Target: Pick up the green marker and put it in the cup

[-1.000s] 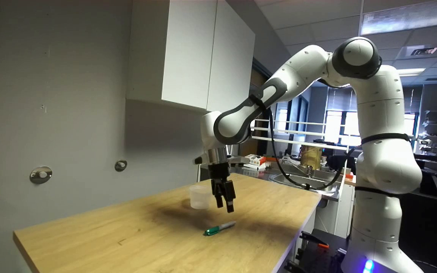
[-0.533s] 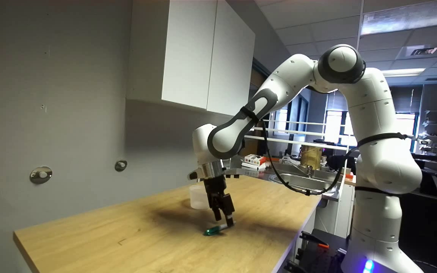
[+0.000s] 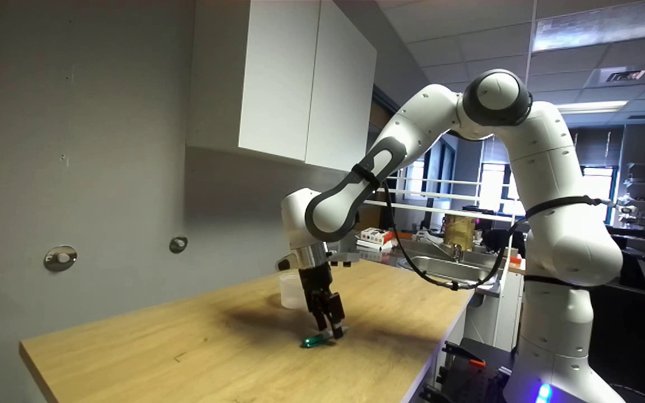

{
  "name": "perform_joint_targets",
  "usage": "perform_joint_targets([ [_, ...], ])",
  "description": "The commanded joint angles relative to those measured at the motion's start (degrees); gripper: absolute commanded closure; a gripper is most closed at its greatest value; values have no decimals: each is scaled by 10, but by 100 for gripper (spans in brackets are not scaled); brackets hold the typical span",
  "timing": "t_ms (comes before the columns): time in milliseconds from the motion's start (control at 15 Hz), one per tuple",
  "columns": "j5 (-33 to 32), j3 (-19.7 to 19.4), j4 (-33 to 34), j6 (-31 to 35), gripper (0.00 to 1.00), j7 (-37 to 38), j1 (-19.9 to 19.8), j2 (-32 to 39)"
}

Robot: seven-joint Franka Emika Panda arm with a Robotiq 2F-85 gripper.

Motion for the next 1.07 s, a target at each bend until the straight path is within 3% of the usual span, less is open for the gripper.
perform_joint_targets([
  [0,-11,7,16,14,46,-9,-12,11],
  [400,1,6,26,33,92,-20,-29,8],
  [533,3,6,27,39,99,-22,-35,8],
  [600,3,5,28,39,93,-21,-36,8],
  [1000,13,4,4,26,93,26,-37,-45],
])
